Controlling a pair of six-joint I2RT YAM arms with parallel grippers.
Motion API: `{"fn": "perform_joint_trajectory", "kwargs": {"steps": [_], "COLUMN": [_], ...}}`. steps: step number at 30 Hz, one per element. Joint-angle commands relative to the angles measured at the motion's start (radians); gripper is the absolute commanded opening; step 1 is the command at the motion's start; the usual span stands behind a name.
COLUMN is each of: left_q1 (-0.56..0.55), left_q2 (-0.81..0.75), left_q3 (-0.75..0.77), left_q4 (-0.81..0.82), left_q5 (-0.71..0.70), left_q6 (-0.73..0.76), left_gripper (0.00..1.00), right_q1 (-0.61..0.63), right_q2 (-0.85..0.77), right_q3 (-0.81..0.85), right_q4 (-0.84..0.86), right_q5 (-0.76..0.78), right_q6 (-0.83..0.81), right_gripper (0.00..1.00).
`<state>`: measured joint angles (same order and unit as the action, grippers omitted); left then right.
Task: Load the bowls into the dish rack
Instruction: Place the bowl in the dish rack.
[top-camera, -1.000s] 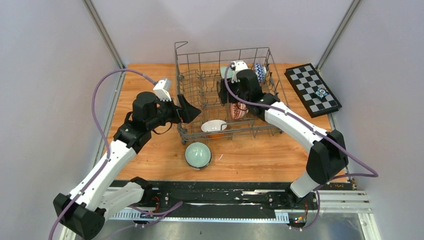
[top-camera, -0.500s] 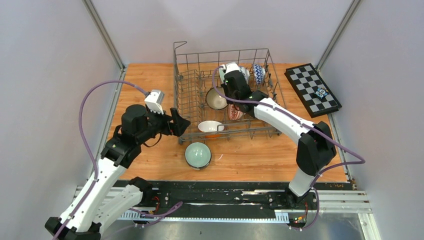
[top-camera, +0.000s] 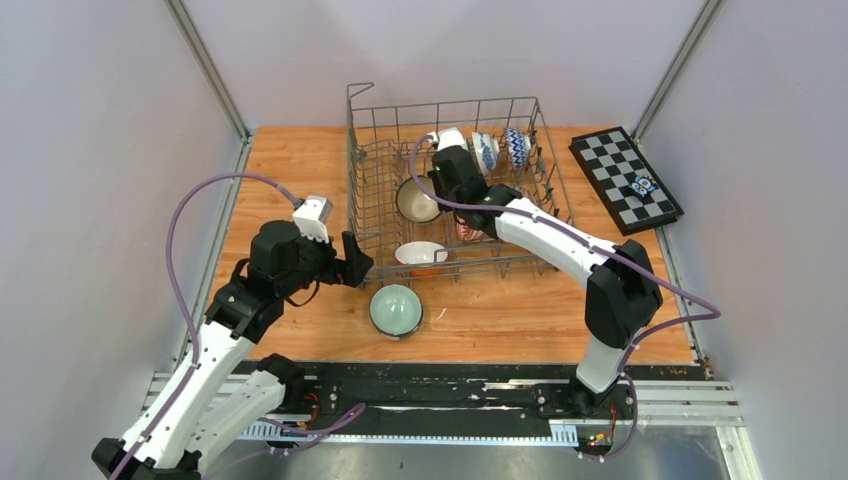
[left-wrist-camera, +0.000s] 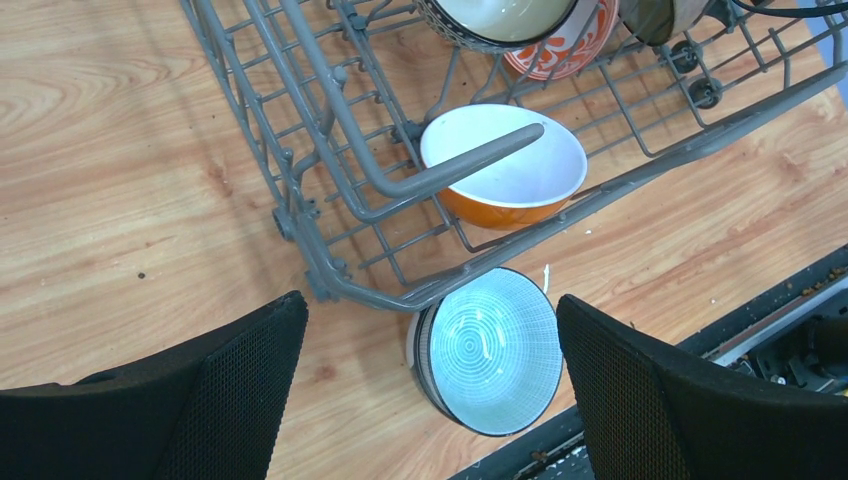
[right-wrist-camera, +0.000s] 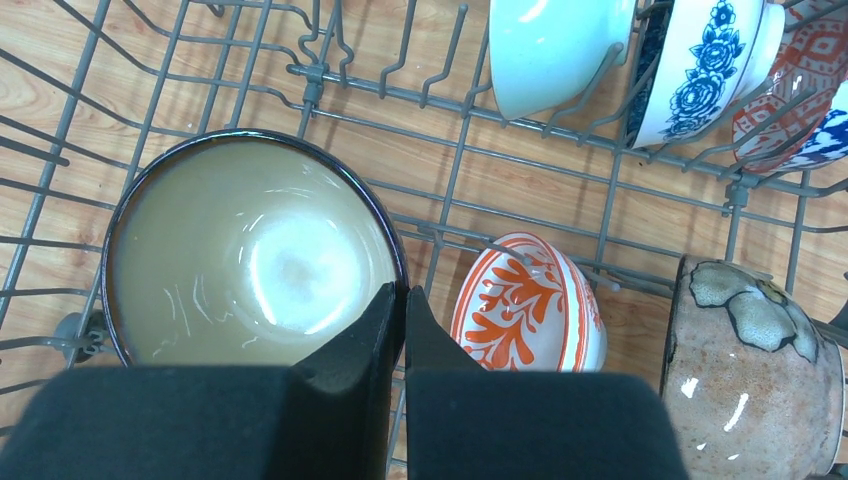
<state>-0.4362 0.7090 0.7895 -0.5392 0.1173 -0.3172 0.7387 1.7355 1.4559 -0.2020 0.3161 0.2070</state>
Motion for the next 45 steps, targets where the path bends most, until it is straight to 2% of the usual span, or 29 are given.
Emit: {"fn": "perform_joint_trajectory", "kwargs": {"steps": [1,16,23,30,41,45], "left_q1": [-0.001,-0.001,-0.001,-0.001,-0.039,-0.051], "left_q2": [-0.019,-0.011,-0.015,-0.021,-0.053,-0.069], "left_q3": [-0.003,-0.006,-0.009,-0.007,-0.003,-0.006], "left_q4": [-0.007,-0.003,0.001,-0.002,-0.028,-0.042], "left_q5": [-0.017,-0.013,-0.002,-0.001,-0.048,-0.082], "left_q6": [0.023,0.024,0.02,0.025,0.045,0.05], "left_gripper": [0.96,0.96,0.97,0.97,0.97,0.98], "right_q1": [0.024,0.026,0.035,0.074,0.173,0.189], "right_q2": [-0.017,-0.073,-0.054,0.024,0.226,0.257], "right_q3": [0.001,0.017,0.051,0.132,0.289,0.312], "right_q4": [-0.052,-0.08,-0.119,-0.153,-0.155,-0.155], "right_q5": [0.03,0.197,0.353,0.486,0.762,0.788], "right_q6": [0.019,-0.051,-0.144,-0.202,-0.432,-0.454], "right_gripper": [0.02,0.02,0.02,0.02,0.02,0.02]}}
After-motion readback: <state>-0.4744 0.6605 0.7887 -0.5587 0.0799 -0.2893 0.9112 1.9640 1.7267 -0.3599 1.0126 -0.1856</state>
